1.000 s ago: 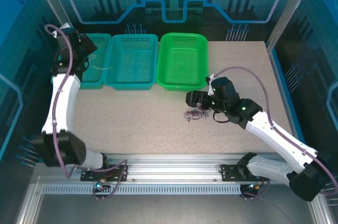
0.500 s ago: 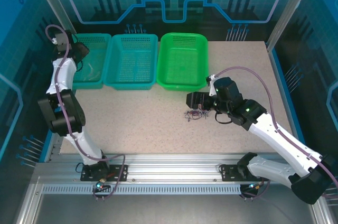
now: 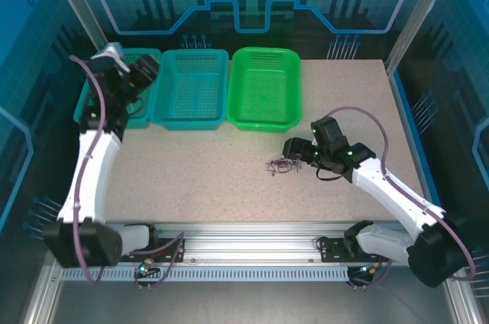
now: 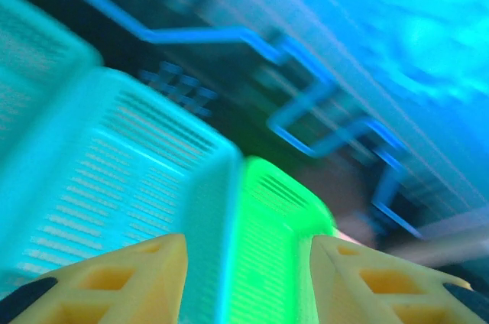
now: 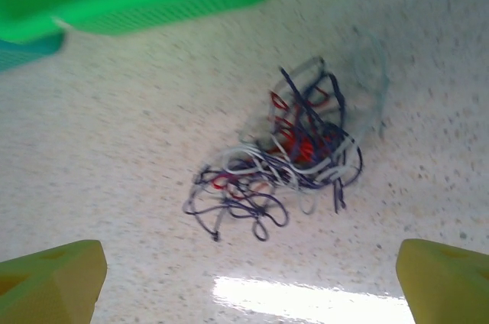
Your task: Untangle the cables
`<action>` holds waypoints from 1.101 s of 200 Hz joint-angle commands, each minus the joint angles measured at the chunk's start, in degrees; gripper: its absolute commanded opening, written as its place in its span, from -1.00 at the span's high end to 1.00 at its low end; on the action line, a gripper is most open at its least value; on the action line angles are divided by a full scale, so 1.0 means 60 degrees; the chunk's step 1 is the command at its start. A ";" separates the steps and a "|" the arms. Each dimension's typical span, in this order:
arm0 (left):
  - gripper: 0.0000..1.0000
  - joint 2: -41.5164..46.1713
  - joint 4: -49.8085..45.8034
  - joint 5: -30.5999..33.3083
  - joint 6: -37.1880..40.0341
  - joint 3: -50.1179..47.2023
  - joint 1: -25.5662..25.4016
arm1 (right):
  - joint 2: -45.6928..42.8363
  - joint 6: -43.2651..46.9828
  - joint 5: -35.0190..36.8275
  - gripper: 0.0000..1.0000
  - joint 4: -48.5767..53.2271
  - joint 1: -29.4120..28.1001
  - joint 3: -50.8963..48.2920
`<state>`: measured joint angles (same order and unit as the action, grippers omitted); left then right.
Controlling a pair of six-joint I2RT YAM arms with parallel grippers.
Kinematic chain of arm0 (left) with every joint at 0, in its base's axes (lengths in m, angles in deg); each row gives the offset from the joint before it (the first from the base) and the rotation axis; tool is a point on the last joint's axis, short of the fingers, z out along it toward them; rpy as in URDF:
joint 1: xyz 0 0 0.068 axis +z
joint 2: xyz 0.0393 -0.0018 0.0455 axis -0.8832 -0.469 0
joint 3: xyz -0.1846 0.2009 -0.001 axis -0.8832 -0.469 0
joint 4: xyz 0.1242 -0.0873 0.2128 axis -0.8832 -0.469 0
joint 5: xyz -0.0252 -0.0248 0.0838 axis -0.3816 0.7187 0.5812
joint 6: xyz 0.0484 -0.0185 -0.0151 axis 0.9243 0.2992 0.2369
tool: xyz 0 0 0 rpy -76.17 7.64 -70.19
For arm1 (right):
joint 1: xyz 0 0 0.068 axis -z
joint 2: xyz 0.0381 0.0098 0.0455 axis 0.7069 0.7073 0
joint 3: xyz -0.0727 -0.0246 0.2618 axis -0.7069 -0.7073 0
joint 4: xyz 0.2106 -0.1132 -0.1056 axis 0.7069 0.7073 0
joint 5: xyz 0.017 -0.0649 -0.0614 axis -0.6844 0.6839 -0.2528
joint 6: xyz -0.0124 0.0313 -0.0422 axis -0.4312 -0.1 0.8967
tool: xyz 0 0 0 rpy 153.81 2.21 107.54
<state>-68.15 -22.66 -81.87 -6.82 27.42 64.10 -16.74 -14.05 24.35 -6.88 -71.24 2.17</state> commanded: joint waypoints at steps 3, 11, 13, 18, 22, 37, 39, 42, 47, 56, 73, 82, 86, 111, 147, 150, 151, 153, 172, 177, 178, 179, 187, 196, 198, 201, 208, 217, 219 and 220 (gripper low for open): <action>0.06 0.0882 0.0016 -0.0348 0.0244 -0.1205 -0.1724 | 0.0818 -0.0159 -0.0556 -0.97 -0.0802 0.0215 -0.0119; 0.06 0.1143 0.0074 -0.0242 0.0453 -0.1596 -0.2485 | 0.1207 -0.0107 -0.0607 -0.97 -0.0927 0.0267 -0.0028; 0.07 0.1192 0.0082 -0.0210 0.0519 -0.1709 -0.2681 | 0.1304 -0.0090 -0.0624 -0.97 -0.0962 0.0273 -0.0004; 0.06 0.1313 0.0106 -0.0121 0.0686 -0.1935 -0.3152 | 0.1589 -0.0058 -0.0651 -0.97 -0.1040 0.0314 0.0052; 0.07 0.1399 0.0102 -0.0049 0.0819 -0.2127 -0.3532 | 0.1816 -0.0062 -0.0669 -0.97 -0.1085 0.0345 0.0126; 0.06 0.1576 0.0143 0.0288 0.1129 -0.2782 -0.4742 | 0.2610 -0.0165 -0.0890 -0.95 -0.1318 0.0413 0.0360; 0.06 0.1589 0.0165 0.0333 0.1127 -0.2859 -0.4860 | 0.2705 -0.0189 -0.0933 -0.95 -0.1375 0.0409 0.0393; 0.06 0.1606 0.0209 0.0374 0.1123 -0.3007 -0.5049 | 0.2865 -0.0220 -0.1021 -0.95 -0.1440 0.0407 0.0442; 0.06 0.1622 0.0308 0.0393 0.1106 -0.3248 -0.5279 | 0.3139 -0.0281 -0.1126 -0.93 -0.1575 0.0395 0.0498; 0.05 0.1637 0.0508 0.0404 0.0965 -0.3642 -0.5575 | 0.3579 -0.0455 -0.1124 -0.91 -0.1691 0.0335 0.0627; 0.04 0.1595 0.0862 0.0549 0.0652 -0.4150 -0.5947 | 0.4357 -0.0417 -0.0285 -0.76 -0.1526 0.0034 0.1054; 0.04 0.1579 0.0955 0.0591 0.0590 -0.4274 -0.5995 | 0.4720 -0.0099 0.0508 -0.52 -0.1171 -0.0150 0.1355; 0.04 0.1575 0.0946 0.0613 0.0597 -0.4298 -0.6001 | 0.4859 0.0092 0.0843 -0.39 -0.1059 -0.0235 0.1468; 0.00 0.1716 0.0545 0.0915 0.1063 -0.4128 -0.6008 | 0.5151 0.1187 0.1309 0.61 -0.0814 -0.0399 0.1699; -0.11 0.1691 -0.0974 0.1232 0.2147 -0.3363 -0.5898 | 0.3442 0.2906 0.0209 0.82 -0.1630 -0.0468 0.0897; -0.13 0.1661 -0.1076 0.1170 0.2198 -0.3308 -0.5854 | 0.3255 0.3058 0.0035 0.82 -0.1701 -0.0482 0.0818; -0.14 0.1649 -0.1106 0.1149 0.2214 -0.3285 -0.5846 | 0.3194 0.3120 -0.0033 0.82 -0.1721 -0.0492 0.0789; -0.15 0.1629 -0.1169 0.1094 0.2240 -0.3237 -0.5829 | 0.3064 0.3247 -0.0147 0.82 -0.1754 -0.0506 0.0757; -0.26 0.1307 -0.1771 0.0468 0.2422 -0.2815 -0.5533 | 0.1998 0.4481 -0.0895 0.83 -0.2127 -0.0837 0.0275; -0.27 0.1199 -0.1908 0.0282 0.2491 -0.2681 -0.5446 | 0.1763 0.4879 -0.0961 0.85 -0.2196 -0.0997 0.0206; -0.27 0.1176 -0.1933 0.0244 0.2507 -0.2656 -0.5436 | 0.1715 0.4953 -0.0964 0.85 -0.2210 -0.1027 0.0190; -0.28 0.1158 -0.1959 0.0203 0.2515 -0.2629 -0.5425 | 0.1669 0.5020 -0.0965 0.85 -0.2224 -0.1064 0.0182; -0.29 0.1021 -0.2158 -0.0035 0.2796 -0.2454 -0.5351 | 0.1384 0.5651 -0.1006 0.86 -0.2297 -0.1348 0.0124; -0.33 0.0932 -0.2192 -0.0373 0.3397 -0.2343 -0.5348 | 0.1172 0.6471 -0.1200 0.85 -0.2379 -0.1626 0.0100; -0.34 0.0923 -0.2177 -0.0455 0.3569 -0.2321 -0.5342 | 0.1134 0.6652 -0.1223 0.85 -0.2384 -0.1683 0.0101; -0.35 0.0924 -0.2157 -0.0603 0.3809 -0.2323 -0.5334 | 0.1083 0.6959 -0.1235 0.85 -0.2398 -0.1768 0.0099; -0.38 0.0975 -0.1998 -0.0898 0.4372 -0.2375 -0.5339 | 0.1001 0.7630 -0.1324 0.85 -0.2400 -0.1948 0.0102; -0.41 0.1185 -0.1661 -0.1340 0.5196 -0.2578 -0.5334 | 0.0967 0.8437 -0.1545 0.84 -0.2290 -0.2037 0.0168; -0.42 0.1242 -0.1564 -0.1451 0.5421 -0.2640 -0.5345 | 0.0987 0.8597 -0.1580 0.84 -0.2244 -0.2039 0.0213; -0.42 0.1271 -0.1497 -0.1501 0.5532 -0.2694 -0.5342 | 0.0990 0.8673 -0.1580 0.84 -0.2227 -0.2039 0.0239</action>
<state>-62.14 -31.65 -82.13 12.28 11.66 31.92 -10.01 20.23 19.65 -19.29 -81.51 3.62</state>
